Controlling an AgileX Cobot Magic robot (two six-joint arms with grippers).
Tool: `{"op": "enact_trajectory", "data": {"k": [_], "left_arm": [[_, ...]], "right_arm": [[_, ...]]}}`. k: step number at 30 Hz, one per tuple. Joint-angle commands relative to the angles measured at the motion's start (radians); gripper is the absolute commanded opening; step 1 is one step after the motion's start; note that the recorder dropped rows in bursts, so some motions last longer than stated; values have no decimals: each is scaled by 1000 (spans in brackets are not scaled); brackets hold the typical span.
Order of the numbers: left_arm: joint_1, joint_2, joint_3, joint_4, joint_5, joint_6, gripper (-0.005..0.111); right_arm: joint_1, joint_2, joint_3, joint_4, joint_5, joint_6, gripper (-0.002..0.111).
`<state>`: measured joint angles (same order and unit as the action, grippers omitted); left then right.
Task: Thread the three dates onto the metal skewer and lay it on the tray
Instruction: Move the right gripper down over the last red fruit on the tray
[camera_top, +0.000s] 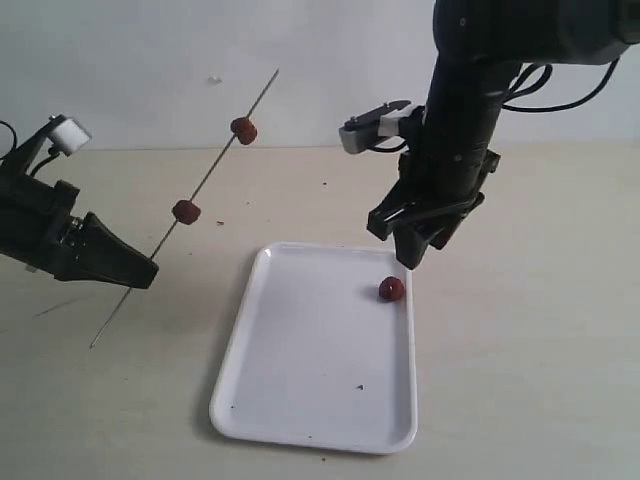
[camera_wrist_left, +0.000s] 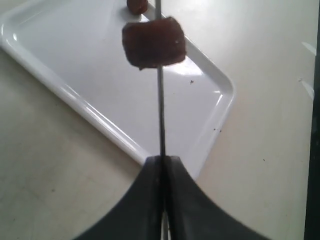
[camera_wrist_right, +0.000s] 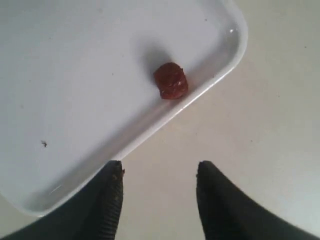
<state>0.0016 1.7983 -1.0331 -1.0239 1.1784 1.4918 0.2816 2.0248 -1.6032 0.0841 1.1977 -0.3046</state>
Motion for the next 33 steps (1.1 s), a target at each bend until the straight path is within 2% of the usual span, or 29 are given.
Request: {"op": "enact_trajectory", "data": {"k": [1, 17, 33], "left_arm": [[2, 1, -1, -10, -4, -6, 0], [2, 1, -1, -26, -6, -6, 0], [2, 1, -1, -32, -6, -4, 0]], "right_arm": [[3, 69, -68, -34, 12, 4, 45], [3, 215, -120, -194, 15, 141, 43], [3, 222, -120, -134, -36, 175, 43]]}}
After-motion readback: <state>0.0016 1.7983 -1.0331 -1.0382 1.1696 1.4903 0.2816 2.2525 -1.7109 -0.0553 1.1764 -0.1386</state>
